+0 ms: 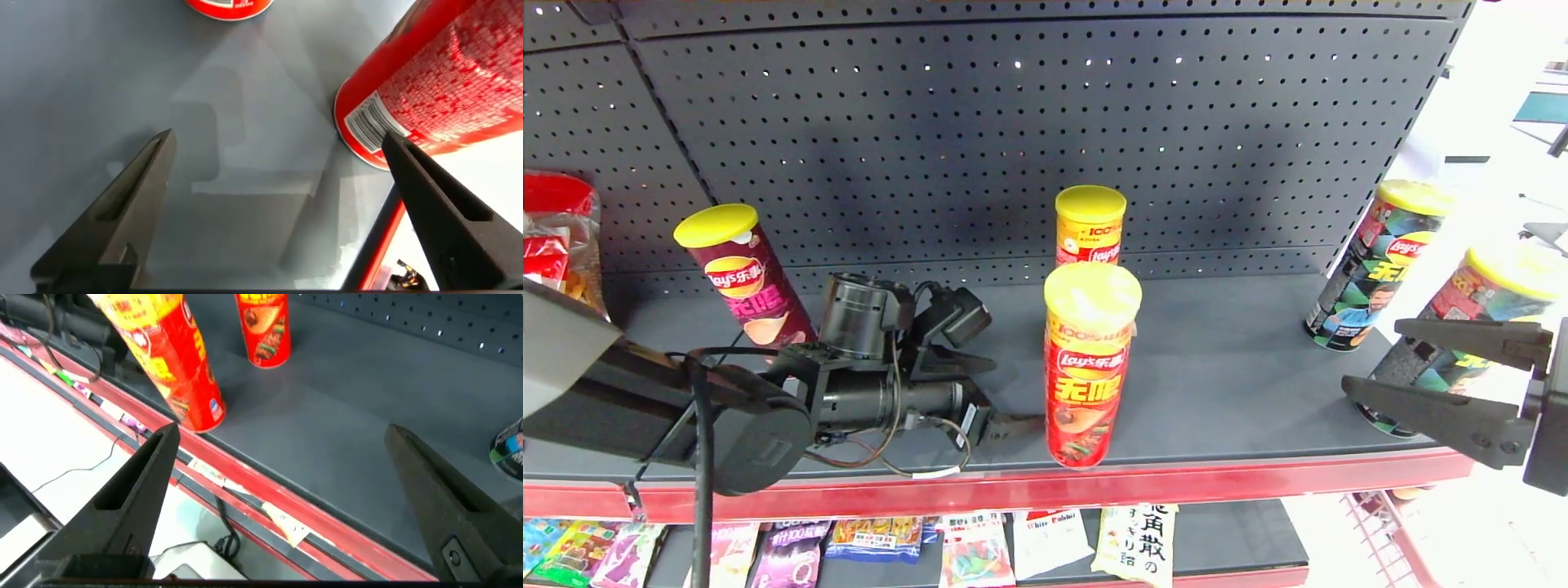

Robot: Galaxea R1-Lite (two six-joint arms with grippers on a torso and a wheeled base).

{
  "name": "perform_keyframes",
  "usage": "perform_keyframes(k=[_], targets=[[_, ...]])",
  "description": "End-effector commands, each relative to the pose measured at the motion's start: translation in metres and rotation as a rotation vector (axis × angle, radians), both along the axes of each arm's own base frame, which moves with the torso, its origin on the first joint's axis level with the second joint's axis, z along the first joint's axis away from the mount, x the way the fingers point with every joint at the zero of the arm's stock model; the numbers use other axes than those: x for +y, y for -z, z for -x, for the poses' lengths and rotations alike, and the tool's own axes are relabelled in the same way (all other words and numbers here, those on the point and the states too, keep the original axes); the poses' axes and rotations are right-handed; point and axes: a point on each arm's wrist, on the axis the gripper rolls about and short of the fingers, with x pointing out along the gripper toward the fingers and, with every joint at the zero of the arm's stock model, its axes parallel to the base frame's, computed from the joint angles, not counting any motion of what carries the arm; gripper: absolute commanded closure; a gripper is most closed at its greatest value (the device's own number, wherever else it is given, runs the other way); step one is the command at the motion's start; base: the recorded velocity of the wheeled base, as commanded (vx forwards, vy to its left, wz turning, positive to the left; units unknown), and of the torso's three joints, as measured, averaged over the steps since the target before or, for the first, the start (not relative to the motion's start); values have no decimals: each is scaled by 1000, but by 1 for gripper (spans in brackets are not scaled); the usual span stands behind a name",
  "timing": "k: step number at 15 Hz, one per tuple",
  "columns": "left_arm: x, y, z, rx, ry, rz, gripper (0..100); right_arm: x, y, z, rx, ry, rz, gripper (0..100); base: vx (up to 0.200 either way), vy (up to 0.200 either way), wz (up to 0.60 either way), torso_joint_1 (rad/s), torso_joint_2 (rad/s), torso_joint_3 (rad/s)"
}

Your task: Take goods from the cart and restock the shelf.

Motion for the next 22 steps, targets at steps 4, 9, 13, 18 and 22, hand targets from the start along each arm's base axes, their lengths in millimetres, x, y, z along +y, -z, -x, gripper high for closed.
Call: perform_keyframes(k=[4,9,13,18,22], targets=[[25,-39,25,-96,-77,33,0,-9,17,21,7,-3,12,0,0,0,0,0,0,0],[78,-71,120,-146,-215,-11,0,-40,52,78,-88,114,5,0,0,0,0,0,0,0],[131,-77,206,-162,-463,-23,0,-55,59,82,-98,427,27,0,0,0,0,0,0,0],[162,-54,267,-172,-782,-4,0,-64,60,78,-79,612,62,0,0,0,0,0,0,0],[168,-33,281,-223,-937,-46,0,-64,76,77,-26,626,89,0,0,0,0,0,0,0]])
